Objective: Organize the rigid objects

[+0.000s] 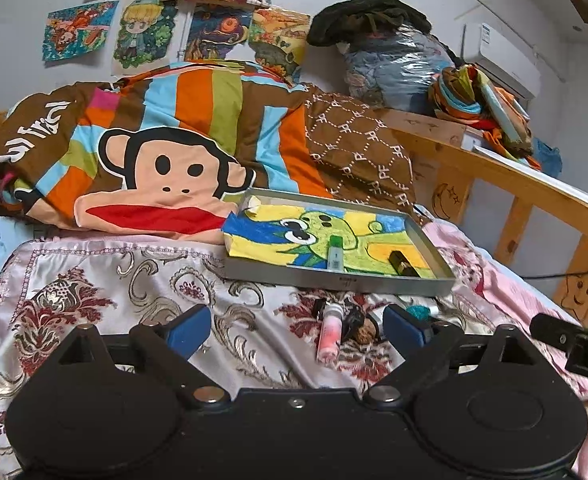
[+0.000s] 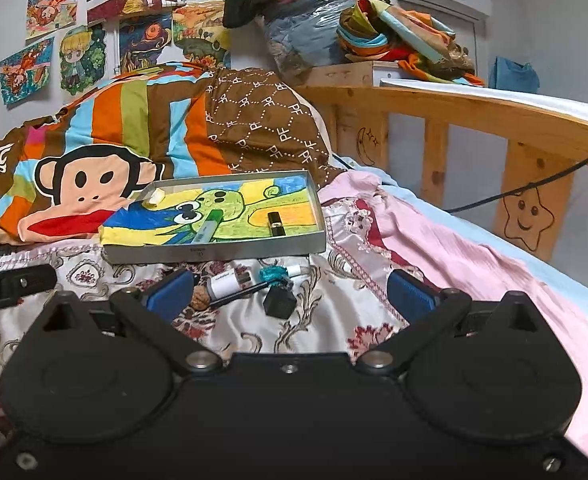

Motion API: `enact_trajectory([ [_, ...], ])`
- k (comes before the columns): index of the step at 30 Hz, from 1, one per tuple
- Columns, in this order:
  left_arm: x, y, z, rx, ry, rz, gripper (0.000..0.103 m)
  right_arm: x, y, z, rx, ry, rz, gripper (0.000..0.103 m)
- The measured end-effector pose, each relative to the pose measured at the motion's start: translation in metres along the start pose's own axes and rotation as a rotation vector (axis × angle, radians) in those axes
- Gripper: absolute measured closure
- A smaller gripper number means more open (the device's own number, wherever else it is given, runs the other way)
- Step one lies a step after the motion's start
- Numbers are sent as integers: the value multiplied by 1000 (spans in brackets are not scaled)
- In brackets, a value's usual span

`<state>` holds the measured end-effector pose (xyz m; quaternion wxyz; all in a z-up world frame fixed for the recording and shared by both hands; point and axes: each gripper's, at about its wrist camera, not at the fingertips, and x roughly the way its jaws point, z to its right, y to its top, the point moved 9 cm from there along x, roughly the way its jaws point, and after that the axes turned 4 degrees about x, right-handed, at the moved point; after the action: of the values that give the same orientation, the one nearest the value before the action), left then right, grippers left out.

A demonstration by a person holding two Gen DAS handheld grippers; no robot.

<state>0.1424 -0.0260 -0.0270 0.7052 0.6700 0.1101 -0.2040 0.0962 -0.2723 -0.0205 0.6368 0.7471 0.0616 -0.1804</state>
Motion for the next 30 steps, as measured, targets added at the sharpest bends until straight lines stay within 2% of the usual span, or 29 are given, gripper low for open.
enact_trajectory([
  [9, -14, -13, 2, 40, -6, -10, 4, -32, -8, -8, -28, 8, -3, 0],
  [18, -13, -12, 5, 54, -11, -3, 1, -15, -10, -3, 16, 14, -28, 0],
  [30, -5, -19, -4, 36, 6, -36, 1, -7, -13, -9, 6, 10, -52, 0],
])
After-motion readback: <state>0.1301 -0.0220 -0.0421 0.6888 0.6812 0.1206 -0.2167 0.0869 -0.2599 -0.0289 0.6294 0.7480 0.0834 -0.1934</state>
